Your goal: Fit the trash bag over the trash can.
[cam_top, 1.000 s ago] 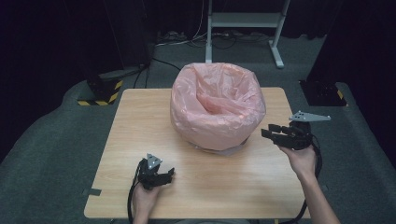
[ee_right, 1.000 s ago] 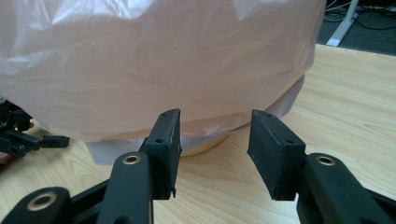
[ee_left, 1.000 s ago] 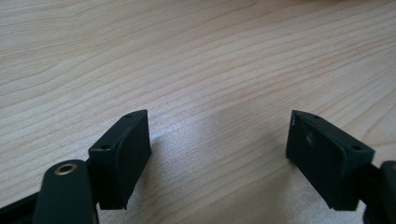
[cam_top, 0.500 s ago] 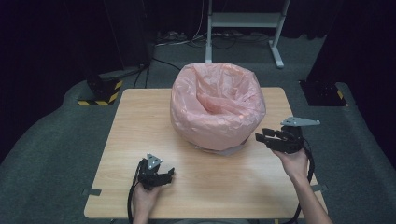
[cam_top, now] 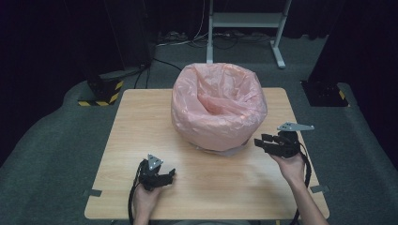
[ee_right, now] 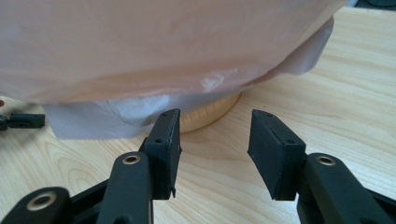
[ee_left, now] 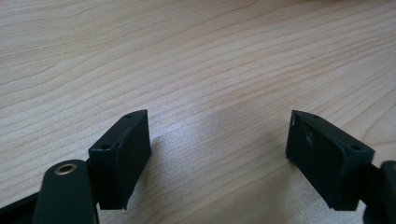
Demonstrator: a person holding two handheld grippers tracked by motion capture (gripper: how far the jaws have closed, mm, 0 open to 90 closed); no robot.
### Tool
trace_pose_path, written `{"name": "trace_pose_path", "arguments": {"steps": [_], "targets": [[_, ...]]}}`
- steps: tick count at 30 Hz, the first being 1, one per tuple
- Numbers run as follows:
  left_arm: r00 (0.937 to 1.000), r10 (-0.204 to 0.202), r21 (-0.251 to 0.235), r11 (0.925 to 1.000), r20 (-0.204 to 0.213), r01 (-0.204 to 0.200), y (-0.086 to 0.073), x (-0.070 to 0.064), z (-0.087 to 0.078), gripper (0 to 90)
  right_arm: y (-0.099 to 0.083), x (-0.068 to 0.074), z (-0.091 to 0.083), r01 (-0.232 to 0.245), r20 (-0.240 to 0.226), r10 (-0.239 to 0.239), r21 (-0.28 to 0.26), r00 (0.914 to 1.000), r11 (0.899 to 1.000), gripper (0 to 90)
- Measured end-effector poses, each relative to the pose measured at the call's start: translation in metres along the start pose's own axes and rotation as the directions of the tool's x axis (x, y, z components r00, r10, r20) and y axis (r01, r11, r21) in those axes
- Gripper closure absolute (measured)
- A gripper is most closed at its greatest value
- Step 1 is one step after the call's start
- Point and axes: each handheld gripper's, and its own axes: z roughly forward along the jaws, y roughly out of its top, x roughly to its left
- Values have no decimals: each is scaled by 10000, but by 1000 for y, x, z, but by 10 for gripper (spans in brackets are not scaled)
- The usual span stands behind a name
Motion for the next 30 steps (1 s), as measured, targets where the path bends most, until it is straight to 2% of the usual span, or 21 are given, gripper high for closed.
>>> {"name": "trace_pose_path", "arguments": {"steps": [14,25,30], "targets": [[10000,2,-2,10000,-1,-2,0,0,0,220,-17,-5,22,-106,283,96,342,9996,9994,537],[10000,5,1,10000,-1,-5,0,0,0,220,-29,-5,43,199,833,-278,943,9961,9953,531],[10000,1,0,10000,3,-1,0,0,0,220,-35,-7,52,238,1024,-344,1030,9941,9944,530]]}}
